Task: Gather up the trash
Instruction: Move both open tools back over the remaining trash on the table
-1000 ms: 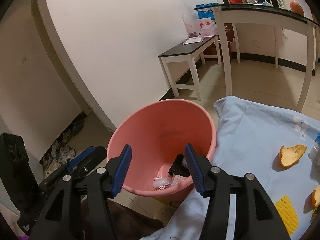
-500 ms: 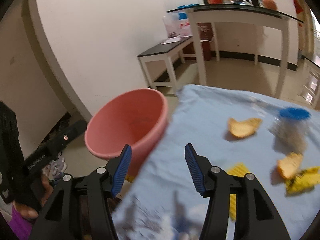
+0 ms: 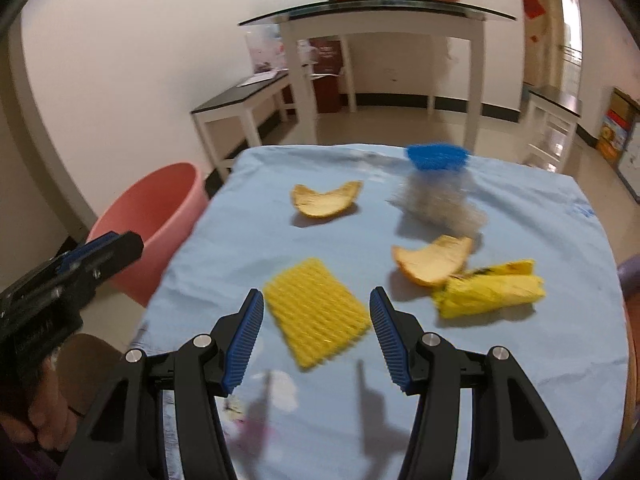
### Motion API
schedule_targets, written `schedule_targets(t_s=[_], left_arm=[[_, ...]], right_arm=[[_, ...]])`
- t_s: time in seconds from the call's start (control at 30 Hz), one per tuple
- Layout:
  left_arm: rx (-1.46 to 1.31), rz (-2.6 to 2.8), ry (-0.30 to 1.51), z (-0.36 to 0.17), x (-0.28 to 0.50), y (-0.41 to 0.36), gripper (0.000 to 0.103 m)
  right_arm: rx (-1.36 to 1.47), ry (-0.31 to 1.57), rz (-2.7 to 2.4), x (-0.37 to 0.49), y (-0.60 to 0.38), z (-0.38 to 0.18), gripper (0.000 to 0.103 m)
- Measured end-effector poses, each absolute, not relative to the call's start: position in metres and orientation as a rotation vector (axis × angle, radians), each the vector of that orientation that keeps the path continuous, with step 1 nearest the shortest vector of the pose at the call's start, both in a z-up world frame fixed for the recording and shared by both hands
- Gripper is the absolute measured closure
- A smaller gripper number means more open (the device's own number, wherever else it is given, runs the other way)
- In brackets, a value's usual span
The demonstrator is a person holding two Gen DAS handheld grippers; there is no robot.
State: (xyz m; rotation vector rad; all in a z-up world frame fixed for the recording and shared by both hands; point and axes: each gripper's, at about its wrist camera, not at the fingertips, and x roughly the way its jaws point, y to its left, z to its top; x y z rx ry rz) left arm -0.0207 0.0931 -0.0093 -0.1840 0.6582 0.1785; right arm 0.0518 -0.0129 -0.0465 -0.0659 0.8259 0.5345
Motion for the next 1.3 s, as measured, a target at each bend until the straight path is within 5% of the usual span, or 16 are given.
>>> schedule_targets(t_s=[0.77,1.3], left_arm=[[-0.061,0.097,0.868,-0.055,0.036,0.007,0.062],[-0.214,0.085,0.814,-0.039,0.041,0.058,0.062]], right_arm=[[0.081,0.883,0.365,0.068,-0.107,-0.063,0.048],[0.199,0.864,0.368,0.087,-0.142,-0.062,0.048]])
